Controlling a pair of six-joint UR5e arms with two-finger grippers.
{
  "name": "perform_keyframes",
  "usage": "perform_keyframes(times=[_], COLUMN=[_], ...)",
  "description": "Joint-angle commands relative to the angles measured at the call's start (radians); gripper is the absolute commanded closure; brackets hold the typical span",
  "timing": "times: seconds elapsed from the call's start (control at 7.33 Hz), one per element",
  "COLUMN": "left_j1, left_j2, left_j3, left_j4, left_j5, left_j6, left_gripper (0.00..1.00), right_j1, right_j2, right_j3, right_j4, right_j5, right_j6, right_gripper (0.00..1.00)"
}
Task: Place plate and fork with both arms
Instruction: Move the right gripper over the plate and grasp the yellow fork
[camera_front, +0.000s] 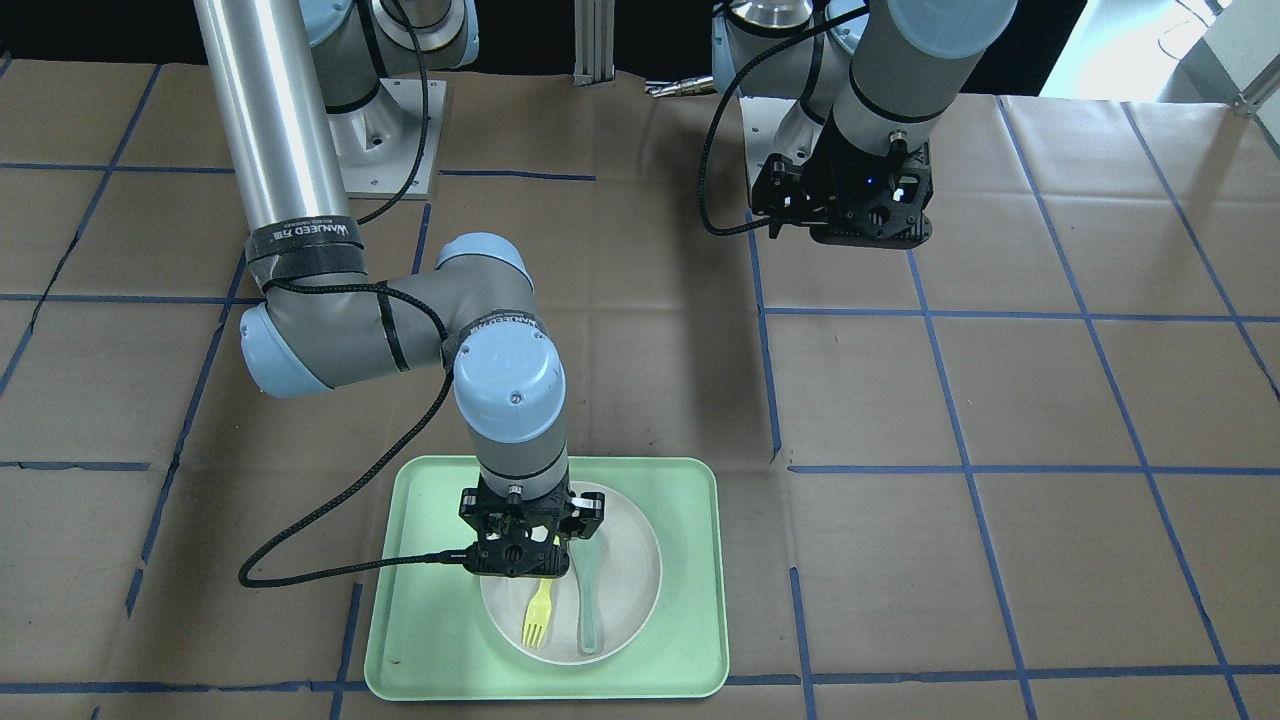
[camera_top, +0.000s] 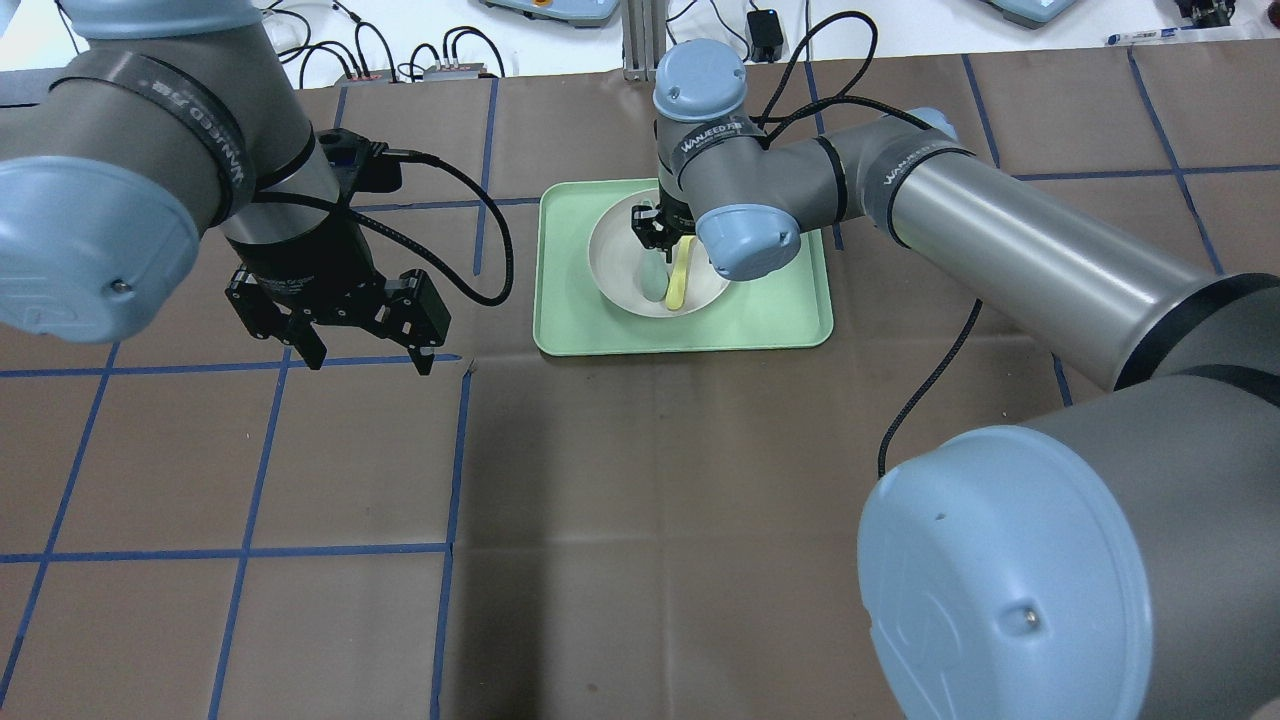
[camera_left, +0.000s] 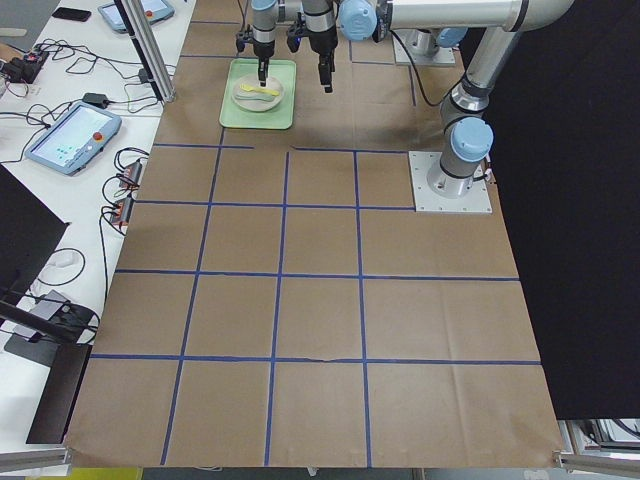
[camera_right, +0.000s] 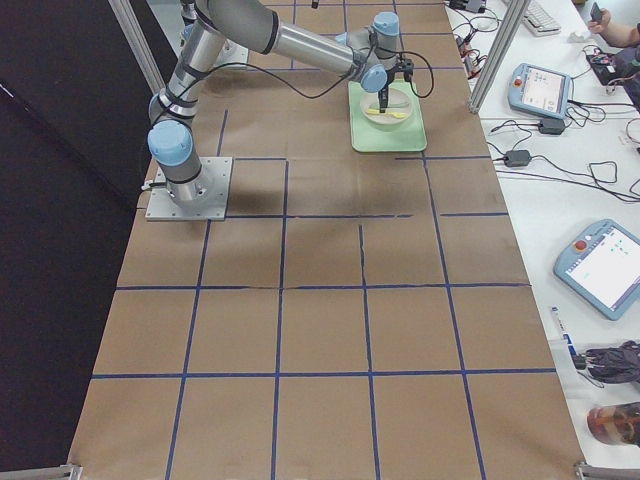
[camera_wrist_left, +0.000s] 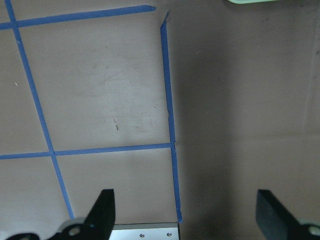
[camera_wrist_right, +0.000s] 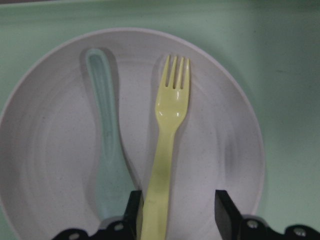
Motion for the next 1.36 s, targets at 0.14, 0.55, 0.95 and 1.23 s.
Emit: perform_keyframes(times=[0.14,0.55,0.95,1.23], left_j1=[0.0,0.0,0.0,0.0], left_j2=[-0.01,-0.01,-0.01,-0.01], left_j3=[0.0,0.0,0.0,0.0], left_j4=[0.0,0.0,0.0,0.0], left_j5=[0.0,0.0,0.0,0.0], left_j6=[0.002,0.0,0.002,0.002], left_gripper=[0.0,0.0,0.0,0.0], right_j1=[0.0,0.0,0.0,0.003], right_j2=[0.027,0.047,0.051,0.058], right_j3=[0.0,0.0,0.0,0.0], right_j4=[-0.037,-0.045,-0.051,-0.051], right_j5=[0.007,0.008,0.008,0.01], right_j6=[0.003,0.008,0.014,0.014], right_gripper=[0.42,0.42,0.42,0.59])
